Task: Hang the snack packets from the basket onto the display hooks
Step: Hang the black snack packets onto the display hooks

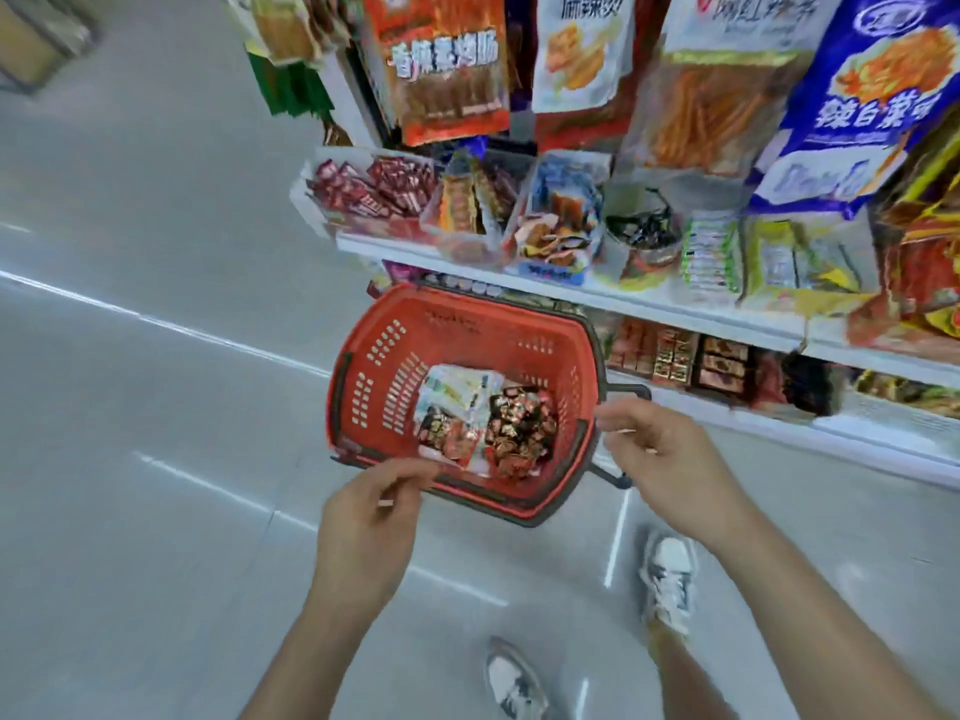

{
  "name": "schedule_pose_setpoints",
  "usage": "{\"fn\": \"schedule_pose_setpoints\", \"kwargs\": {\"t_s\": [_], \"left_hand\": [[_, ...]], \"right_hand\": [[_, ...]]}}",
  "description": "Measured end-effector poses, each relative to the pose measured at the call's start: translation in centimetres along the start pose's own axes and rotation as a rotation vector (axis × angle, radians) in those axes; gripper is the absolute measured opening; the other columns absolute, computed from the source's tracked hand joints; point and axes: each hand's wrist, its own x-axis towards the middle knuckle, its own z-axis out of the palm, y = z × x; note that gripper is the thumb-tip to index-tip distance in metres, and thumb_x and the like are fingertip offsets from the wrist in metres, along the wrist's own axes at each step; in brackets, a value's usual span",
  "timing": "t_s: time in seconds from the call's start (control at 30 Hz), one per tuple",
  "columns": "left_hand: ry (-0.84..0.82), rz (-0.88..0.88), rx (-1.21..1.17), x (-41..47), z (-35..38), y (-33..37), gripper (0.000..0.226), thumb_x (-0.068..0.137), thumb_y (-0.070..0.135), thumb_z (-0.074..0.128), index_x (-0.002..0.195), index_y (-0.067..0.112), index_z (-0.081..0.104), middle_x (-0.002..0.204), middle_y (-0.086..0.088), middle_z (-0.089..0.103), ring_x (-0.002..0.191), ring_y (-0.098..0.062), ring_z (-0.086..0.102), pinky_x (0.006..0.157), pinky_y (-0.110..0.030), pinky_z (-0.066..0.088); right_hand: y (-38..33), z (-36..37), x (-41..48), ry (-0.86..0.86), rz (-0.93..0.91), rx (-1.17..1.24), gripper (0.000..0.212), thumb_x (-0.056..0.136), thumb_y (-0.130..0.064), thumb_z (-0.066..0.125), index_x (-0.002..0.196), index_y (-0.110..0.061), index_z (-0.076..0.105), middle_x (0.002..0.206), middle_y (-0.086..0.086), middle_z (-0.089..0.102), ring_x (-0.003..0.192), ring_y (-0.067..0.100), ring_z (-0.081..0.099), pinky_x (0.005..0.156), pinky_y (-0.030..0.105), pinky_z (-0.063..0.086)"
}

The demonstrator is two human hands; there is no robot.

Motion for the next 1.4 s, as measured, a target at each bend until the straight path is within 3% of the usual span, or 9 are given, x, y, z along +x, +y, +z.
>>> {"fn": "schedule_pose_setpoints", "kwargs": {"t_s": [0.17,0.33,0.57,0.77,0.9,1.0,1.1,1.33,1.4], "left_hand": [[-0.121,-0.065,0.010,4.4,0.0,-2.2,0.033,0.090,0.008,0.060,0.079,0.038,0.065,0.073,0.025,0.066,0.075,0.006,0.061,0.064,-0.004,0.044],[-0.264,-0.104,-0.018,12.3,3.0,-4.7,0.024,0.093,0.003,0.052,0.099,0.020,0.069,0.089,0.005,0.071,0.076,0.013,0.059,0.070,-0.002,0.043],[-0.417,-0.273,-0.037,23.0,11.6,-13.6,0.026,0.093,0.001,0.053,0.115,0.008,0.065,0.104,-0.009,0.066,0.071,-0.006,0.055,0.055,-0.006,0.041],[-0.618,-0.124,0.271,30.7,21.1,-22.9,0.034,0.090,0.014,0.060,0.124,0.017,0.061,0.128,-0.001,0.062,0.109,-0.016,0.060,0.094,-0.025,0.047],[-0.681,0.061,0.471,34.5,28.0,-28.2,0.046,0.087,0.022,0.065,0.132,0.023,0.055,0.125,-0.002,0.062,0.105,-0.018,0.061,0.086,-0.022,0.045],[-0.714,0.185,0.576,35.7,33.0,-31.8,0.066,0.080,0.027,0.070,0.140,0.025,0.042,0.138,-0.008,0.048,0.126,-0.028,0.045,0.103,-0.039,0.043],[-0.677,0.228,0.759,35.8,35.8,-33.6,0.074,0.081,0.036,0.069,0.143,0.027,0.030,0.138,-0.008,0.043,0.127,-0.031,0.036,0.099,-0.047,0.039],[-0.711,0.159,0.796,34.7,34.9,-31.9,0.015,0.083,0.035,0.060,0.083,0.020,0.059,0.080,0.001,0.059,0.089,-0.023,0.058,0.078,-0.036,0.035],[-0.684,0.186,0.697,34.4,33.0,-31.2,0.011,0.084,0.029,0.064,0.089,0.019,0.063,0.084,-0.002,0.064,0.092,-0.024,0.061,0.074,-0.032,0.042]], "right_hand": [[0.6,5.9,3.0,-0.082,0.117,0.004,0.034,0.095,-0.010,0.056,0.122,-0.031,0.057,0.118,-0.009,0.059,0.093,-0.005,0.056,0.077,0.007,0.041],[2.8,9.7,9.6,-0.077,0.388,0.371,0.039,0.099,-0.028,0.053,0.137,-0.033,0.047,0.136,-0.009,0.047,0.119,0.009,0.047,0.104,0.039,0.044],[11.2,15.3,19.4,0.038,0.616,0.557,0.043,0.098,-0.053,0.042,0.139,-0.042,0.039,0.148,-0.012,0.039,0.130,0.013,0.039,0.096,0.039,0.040],[20.2,20.5,26.9,0.170,0.771,0.536,0.061,0.088,-0.066,0.045,0.142,-0.039,0.041,0.151,-0.006,0.039,0.136,0.024,0.039,0.109,0.055,0.035],[25.9,23.0,30.8,0.224,0.791,0.396,0.050,0.098,-0.051,0.042,0.142,-0.028,0.043,0.133,-0.001,0.050,0.130,0.030,0.044,0.109,0.041,0.035],[29.1,24.1,32.5,0.182,0.752,0.228,0.050,0.099,-0.042,0.047,0.147,-0.036,0.033,0.138,0.007,0.052,0.124,0.030,0.050,0.106,0.039,0.039],[31.1,24.7,33.7,0.204,0.716,0.153,0.061,0.095,-0.024,0.053,0.148,-0.038,0.027,0.134,0.006,0.055,0.118,0.028,0.053,0.104,0.039,0.042],[31.3,25.0,32.4,0.213,0.760,0.252,0.063,0.091,-0.011,0.054,0.145,-0.037,0.034,0.126,0.003,0.060,0.106,0.024,0.060,0.097,0.042,0.049],[29.7,24.3,31.6,0.212,0.762,0.324,0.055,0.094,-0.009,0.050,0.138,-0.039,0.037,0.119,0.001,0.059,0.100,0.020,0.060,0.091,0.041,0.051]]}}
